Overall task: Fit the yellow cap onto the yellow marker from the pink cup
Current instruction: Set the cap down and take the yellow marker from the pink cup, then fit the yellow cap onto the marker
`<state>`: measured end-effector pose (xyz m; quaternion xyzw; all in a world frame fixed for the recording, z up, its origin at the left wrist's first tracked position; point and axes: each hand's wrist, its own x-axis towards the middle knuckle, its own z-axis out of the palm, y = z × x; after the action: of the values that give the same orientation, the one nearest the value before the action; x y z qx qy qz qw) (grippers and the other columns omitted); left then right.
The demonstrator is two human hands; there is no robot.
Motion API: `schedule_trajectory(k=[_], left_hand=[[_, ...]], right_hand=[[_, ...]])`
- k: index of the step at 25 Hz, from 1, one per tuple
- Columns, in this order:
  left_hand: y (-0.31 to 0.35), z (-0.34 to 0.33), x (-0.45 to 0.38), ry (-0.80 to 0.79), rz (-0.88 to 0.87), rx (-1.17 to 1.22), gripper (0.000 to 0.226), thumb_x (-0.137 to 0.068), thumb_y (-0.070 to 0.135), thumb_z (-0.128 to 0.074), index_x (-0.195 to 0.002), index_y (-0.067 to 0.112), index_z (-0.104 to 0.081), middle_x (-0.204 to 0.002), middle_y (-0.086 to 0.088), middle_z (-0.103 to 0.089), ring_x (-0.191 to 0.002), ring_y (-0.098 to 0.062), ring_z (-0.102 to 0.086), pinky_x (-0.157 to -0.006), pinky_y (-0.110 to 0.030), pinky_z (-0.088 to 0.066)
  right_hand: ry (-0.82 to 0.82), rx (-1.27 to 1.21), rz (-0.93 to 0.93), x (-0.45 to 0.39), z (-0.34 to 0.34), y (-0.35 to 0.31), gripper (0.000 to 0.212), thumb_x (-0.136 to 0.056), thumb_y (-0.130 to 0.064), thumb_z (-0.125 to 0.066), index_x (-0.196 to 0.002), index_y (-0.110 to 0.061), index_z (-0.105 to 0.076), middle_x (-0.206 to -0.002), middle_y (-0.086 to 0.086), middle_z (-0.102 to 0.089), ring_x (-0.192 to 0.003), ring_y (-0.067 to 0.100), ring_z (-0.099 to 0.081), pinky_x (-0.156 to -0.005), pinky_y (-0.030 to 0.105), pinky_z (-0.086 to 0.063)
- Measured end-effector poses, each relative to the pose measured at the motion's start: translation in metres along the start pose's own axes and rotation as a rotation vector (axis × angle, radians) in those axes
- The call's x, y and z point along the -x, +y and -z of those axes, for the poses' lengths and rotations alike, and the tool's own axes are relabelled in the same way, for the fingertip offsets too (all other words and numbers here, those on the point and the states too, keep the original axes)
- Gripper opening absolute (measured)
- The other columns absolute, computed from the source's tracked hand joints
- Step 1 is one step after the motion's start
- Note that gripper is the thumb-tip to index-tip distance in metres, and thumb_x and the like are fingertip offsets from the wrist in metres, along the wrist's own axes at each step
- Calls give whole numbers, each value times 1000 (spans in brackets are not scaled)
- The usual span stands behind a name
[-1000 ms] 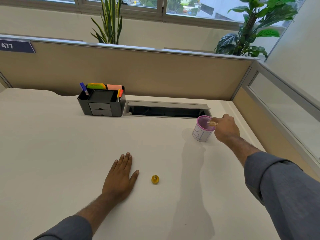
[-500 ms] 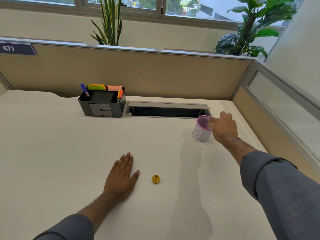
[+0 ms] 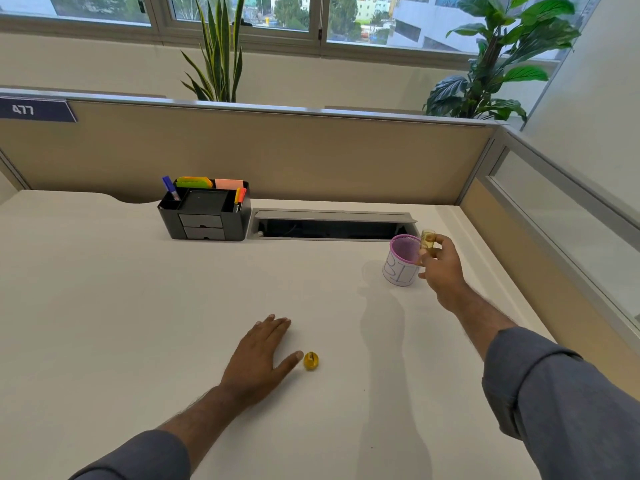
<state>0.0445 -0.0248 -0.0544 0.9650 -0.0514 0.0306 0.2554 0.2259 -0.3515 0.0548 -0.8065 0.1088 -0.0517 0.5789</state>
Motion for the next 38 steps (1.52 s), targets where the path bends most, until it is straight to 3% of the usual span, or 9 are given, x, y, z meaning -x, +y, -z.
schedule_trajectory(k=[3, 5, 8, 10, 14, 20, 25, 30, 38], left_hand=[[16, -7, -6, -18, -52, 9, 79, -81, 73, -48, -144, 29, -38, -152, 15, -37, -147, -6, -18, -119, -22, -6], [23, -10, -9, -25, -77, 13, 68, -81, 66, -56, -137, 28, -48, -143, 12, -48, -142, -10, -31, -118, -25, -18], [28, -10, -12, 42, -93, 64, 38, -82, 51, -64, -111, 27, -66, -115, 11, -61, -113, -12, -54, -97, -22, -37], [31, -7, -12, 81, -70, 93, 24, -81, 45, -66, -97, 27, -69, -102, 12, -63, -99, -11, -58, -86, -22, -41], [37, 5, -16, 218, 33, 169, 17, -78, 36, -74, -87, 22, -69, -92, 10, -68, -87, -10, -62, -80, -25, -46], [49, 58, -40, 292, 200, 542, 25, -74, 16, -80, -98, 20, -74, -89, 12, -73, -83, -3, -69, -78, -20, -56], [58, 106, -42, 279, 93, 563, 31, -83, 21, -74, -113, 18, -69, -104, 3, -67, -92, -12, -66, -81, -21, -55], [55, 135, -32, 253, 125, 621, 33, -80, 20, -77, -112, 15, -69, -100, 0, -74, -91, -13, -70, -82, -25, -57], [59, 153, -13, 179, 54, 648, 45, -88, 21, -67, -131, 23, -56, -89, -4, -68, -76, -10, -65, -72, -21, -56]], right_hand=[[-10, -21, 31, 9, -2, 0, 32, -98, -10, -50, -126, -25, -45, -123, 5, -56, -113, 30, -57, -83, 43, -53], [-29, -32, 42, 16, -1, 0, 34, -97, -9, -52, -126, -26, -45, -128, 7, -56, -115, 30, -56, -81, 39, -52], [-70, -52, 52, 26, -6, -1, 40, -96, -6, -53, -131, -23, -45, -135, 6, -52, -117, 27, -53, -82, 36, -51], [-95, -78, 52, 34, -10, -3, 41, -96, -6, -54, -133, -20, -45, -134, 5, -50, -116, 25, -53, -84, 36, -52], [-147, -129, 48, 52, -19, -10, 36, -97, -8, -53, -131, -19, -48, -123, 5, -59, -98, 20, -64, -76, 37, -54], [-243, -174, 80, 79, -36, -26, 33, -96, -10, -55, -126, -24, -54, -113, 8, -66, -89, 19, -65, -64, 31, -53], [-365, -128, 164, 107, -54, -45, 30, -98, -14, -51, -125, -28, -50, -99, 8, -64, -76, 16, -60, -62, 31, -52], [-462, -187, 257, 137, -66, -71, 14, -97, -16, -54, -110, -20, -54, -90, 13, -62, -67, 18, -59, -58, 29, -53], [-538, -92, 336, 168, -79, -96, 20, -97, -18, -55, -113, -11, -64, -81, 5, -62, -66, 16, -57, -60, 24, -53]])
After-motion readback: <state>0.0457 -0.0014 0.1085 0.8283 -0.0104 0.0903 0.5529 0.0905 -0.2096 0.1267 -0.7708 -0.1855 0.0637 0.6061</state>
